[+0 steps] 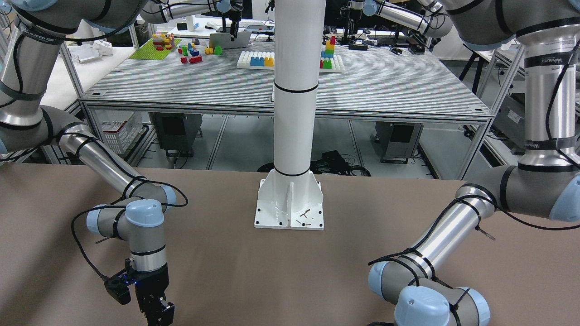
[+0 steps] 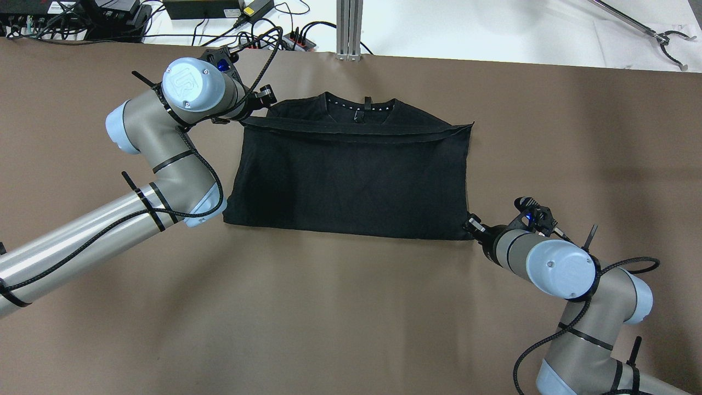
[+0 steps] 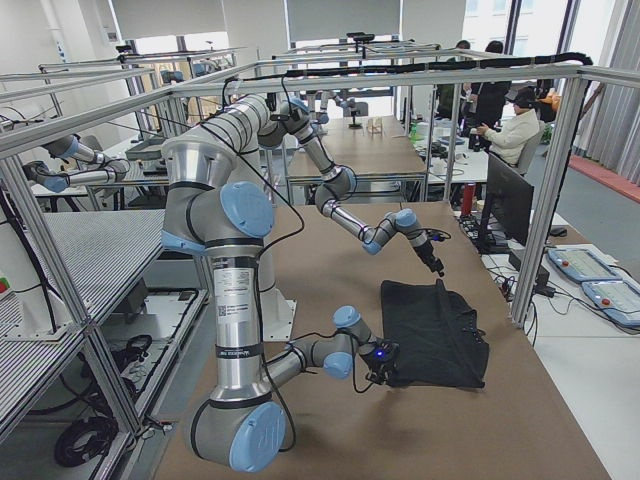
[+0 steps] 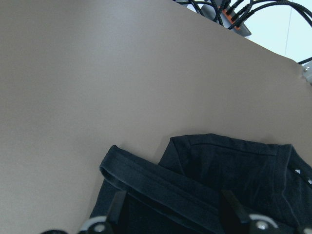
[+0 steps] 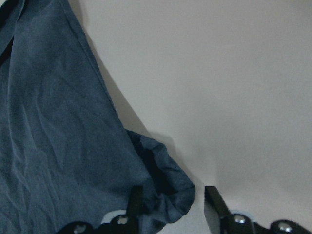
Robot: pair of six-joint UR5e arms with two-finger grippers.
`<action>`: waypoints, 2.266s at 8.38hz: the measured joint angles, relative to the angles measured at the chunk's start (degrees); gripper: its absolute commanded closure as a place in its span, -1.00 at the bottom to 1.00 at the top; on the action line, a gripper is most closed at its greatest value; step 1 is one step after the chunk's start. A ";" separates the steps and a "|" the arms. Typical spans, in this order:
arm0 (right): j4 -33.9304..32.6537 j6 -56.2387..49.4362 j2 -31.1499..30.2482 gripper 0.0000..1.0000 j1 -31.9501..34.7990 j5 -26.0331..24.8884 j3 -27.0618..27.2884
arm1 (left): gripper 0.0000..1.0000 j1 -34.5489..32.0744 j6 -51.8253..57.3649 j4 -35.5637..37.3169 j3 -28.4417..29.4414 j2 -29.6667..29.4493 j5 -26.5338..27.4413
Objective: Fold clothes
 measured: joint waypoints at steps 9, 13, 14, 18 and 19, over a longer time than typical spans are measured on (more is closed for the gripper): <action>-0.24 3.51 0.38 1.00 -0.40 0.33 2.07 | -0.42 -0.06 -0.04 0.10 -0.03 -0.13 0.01; -1.00 5.72 -9.49 1.00 -12.22 3.30 19.84 | -0.39 -0.28 -0.03 0.08 -1.88 0.99 1.04; -0.95 5.79 -10.17 1.00 -16.37 4.35 21.71 | -0.39 -0.34 0.04 0.09 -3.80 2.42 1.92; -0.44 5.82 -8.71 -0.90 -25.62 11.17 23.38 | -0.42 -0.97 0.22 0.11 -8.35 4.13 4.16; -0.47 5.59 -8.54 -0.90 -26.64 11.47 23.37 | -0.42 -0.66 -0.01 0.17 -9.51 4.40 3.46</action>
